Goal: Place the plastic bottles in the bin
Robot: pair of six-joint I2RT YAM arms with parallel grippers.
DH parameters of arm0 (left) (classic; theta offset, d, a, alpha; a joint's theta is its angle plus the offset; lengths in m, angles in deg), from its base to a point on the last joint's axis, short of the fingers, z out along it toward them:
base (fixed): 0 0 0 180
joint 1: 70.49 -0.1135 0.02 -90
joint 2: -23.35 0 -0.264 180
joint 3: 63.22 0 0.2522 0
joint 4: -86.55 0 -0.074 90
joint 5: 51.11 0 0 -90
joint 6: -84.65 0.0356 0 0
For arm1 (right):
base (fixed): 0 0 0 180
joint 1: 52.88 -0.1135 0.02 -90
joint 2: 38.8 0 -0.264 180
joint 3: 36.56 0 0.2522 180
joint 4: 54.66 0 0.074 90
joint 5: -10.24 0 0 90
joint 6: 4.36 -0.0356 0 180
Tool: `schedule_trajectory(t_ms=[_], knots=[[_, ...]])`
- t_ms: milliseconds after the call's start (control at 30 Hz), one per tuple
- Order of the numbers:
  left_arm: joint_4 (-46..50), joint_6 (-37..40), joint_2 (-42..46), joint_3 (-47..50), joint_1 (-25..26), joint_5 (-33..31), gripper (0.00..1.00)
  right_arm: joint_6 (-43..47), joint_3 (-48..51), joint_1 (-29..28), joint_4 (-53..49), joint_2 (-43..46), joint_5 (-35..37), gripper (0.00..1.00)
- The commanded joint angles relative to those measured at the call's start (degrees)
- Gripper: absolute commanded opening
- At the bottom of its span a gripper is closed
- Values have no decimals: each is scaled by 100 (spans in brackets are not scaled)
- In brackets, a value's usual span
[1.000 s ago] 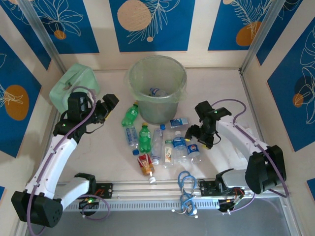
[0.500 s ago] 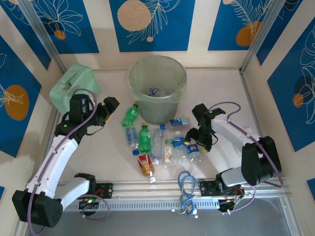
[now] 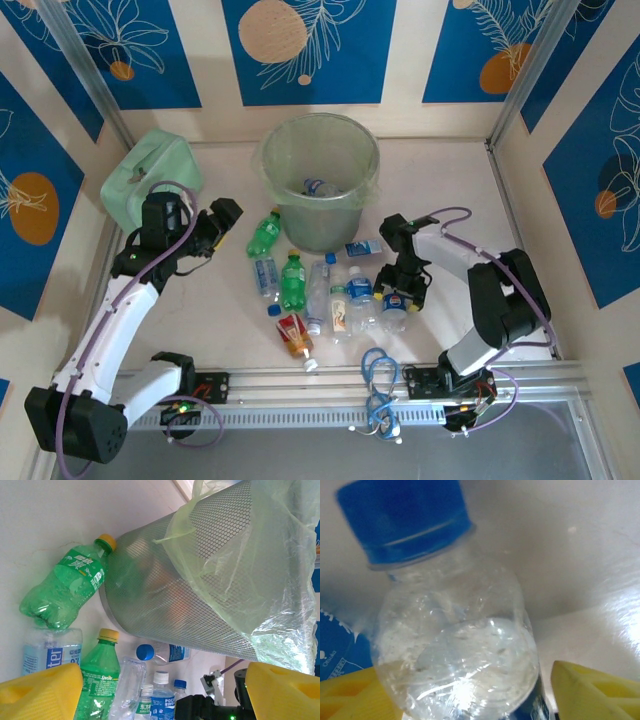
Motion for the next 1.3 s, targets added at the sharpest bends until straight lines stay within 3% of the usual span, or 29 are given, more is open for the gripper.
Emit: schedule_trajectory(t_ms=[0,367,733,967,1100,1267], knots=[[-12,26,106,62,-53,-42,85,-89,-131,-16,-65,-142,204,71],[20,66,107,-22,-54,-71,85,-66,-121,149,94,-125,251,58],[45,303,166,-728,-51,-97,86,23,-535,577,17,1828,-8,57],[-1536,-86,209,-892,35,819,87,-326,-1554,703,694,3024,-941,58],[-2166,20,1,-1122,475,1204,89,-685,-2294,696,1333,3028,-1487,58],[-1982,843,-288,-1620,1428,1115,92,-972,-3059,547,1956,2725,-1903,59]])
